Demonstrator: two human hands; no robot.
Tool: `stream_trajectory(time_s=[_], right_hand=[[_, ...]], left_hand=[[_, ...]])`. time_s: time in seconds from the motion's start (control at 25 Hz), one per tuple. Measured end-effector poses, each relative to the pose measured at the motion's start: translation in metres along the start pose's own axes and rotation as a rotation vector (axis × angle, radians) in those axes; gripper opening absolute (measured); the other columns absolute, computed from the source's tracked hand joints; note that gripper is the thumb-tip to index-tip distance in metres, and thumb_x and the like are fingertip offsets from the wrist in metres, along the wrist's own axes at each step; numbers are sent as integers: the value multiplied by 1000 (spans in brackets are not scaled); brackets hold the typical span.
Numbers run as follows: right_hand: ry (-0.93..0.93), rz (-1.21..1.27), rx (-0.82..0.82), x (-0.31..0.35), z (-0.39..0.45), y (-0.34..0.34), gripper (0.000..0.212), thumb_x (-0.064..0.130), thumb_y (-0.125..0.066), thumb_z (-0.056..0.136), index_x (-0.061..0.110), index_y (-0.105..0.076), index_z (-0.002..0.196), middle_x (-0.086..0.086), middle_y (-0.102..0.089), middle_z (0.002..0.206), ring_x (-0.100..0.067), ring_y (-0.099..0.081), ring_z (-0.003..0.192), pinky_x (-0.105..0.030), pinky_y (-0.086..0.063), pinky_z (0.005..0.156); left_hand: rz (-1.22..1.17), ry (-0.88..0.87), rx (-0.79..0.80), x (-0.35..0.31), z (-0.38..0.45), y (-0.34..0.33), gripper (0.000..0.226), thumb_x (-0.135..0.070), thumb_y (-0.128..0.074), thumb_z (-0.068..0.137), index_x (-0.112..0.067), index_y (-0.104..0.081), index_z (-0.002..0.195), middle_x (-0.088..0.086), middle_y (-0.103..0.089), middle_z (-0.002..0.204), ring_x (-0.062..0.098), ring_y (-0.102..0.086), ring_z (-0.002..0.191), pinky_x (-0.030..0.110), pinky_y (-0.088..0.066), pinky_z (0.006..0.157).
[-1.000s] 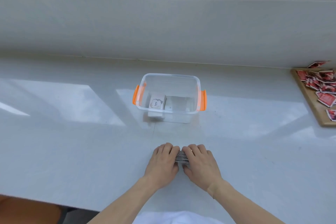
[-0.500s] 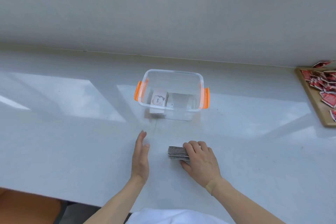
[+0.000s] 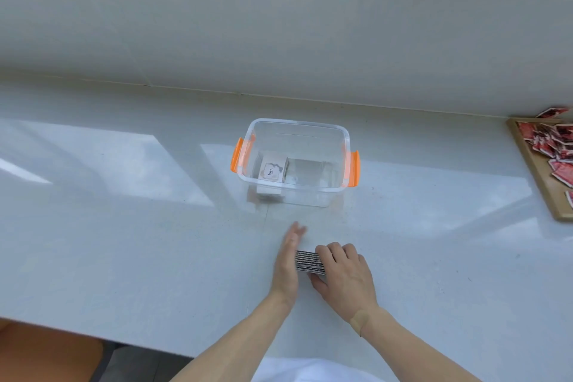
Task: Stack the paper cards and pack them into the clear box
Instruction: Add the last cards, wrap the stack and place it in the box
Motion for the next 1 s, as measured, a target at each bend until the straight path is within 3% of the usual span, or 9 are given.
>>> stream_trajectory(time_s=[0.16,0.28,0.4,0.48,0.56,0.68,0.76,0.88,1.0], right_hand=[[15,11,-43,-3,1,1,36,43,-71,70,19,-58,94,2,-59,83,-25,-52,73,-36,-45,54],[13,30,-54,-5,1,0,36,38,-74,65,20,-57,92,4,-58,81,-24,-51,72,-35,-45,54],[15,48,-65,-5,1,3,36,27,-76,60,17,-59,90,3,-58,78,-25,-53,71,-35,-46,53],[4,101,-65,-7,3,6,40,22,-74,60,15,-62,97,4,-62,88,-25,-56,80,-34,-49,60],[-15,268,-50,-16,-1,4,51,23,-69,66,19,-57,116,7,-59,117,-20,-52,107,-31,-50,79],[-120,629,-75,-46,-28,-1,81,25,-59,73,35,-23,145,23,-23,151,5,-20,136,-9,-26,102],[-307,944,-173,-74,-50,-4,92,8,-55,77,41,-6,147,22,-13,156,6,-10,140,-16,-19,109],[-597,1213,-282,-103,-69,-13,91,0,-47,78,40,-4,148,15,-11,158,3,-8,142,-34,-13,117],[-583,1271,-211,-78,-59,-15,88,3,-45,73,31,-9,148,14,-11,158,4,-9,141,-34,-10,119]], left_hand=[[321,-33,156,1,-5,-19,44,-41,-47,85,-38,-49,129,-13,-56,130,1,-49,122,25,-39,101],[775,-324,253,-20,-12,-23,54,-30,-51,79,-32,-38,132,-12,-39,140,3,-40,126,30,-46,97],[1127,-629,348,-22,-28,-39,63,-29,-53,82,-27,-29,140,-10,-37,145,11,-37,128,25,-47,95],[1222,-657,361,-18,-29,-40,64,-33,-48,87,-27,-23,145,-10,-40,141,15,-40,123,27,-51,91],[1308,-639,348,-14,-25,-39,66,-38,-43,89,-28,-16,149,-9,-42,140,16,-41,121,28,-53,89],[1374,-637,351,-13,-24,-41,63,-41,-40,90,-30,-18,148,-8,-45,135,17,-43,117,29,-55,82],[1397,-636,339,-14,-22,-41,58,-43,-36,90,-30,-24,145,-7,-46,133,19,-45,116,29,-56,77],[1421,-629,332,-12,-21,-41,56,-43,-34,89,-30,-26,143,-8,-46,131,18,-44,114,29,-55,73],[1429,-609,327,-10,-20,-40,56,-43,-36,89,-31,-26,143,-9,-45,131,17,-43,114,28,-54,72]])
Point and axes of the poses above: each hand's wrist, its own z-axis towards the middle knuckle, its own y-axis out of the back of the hand, x = y × z, the point moved 10 cm from there along z, towards the middle knuckle
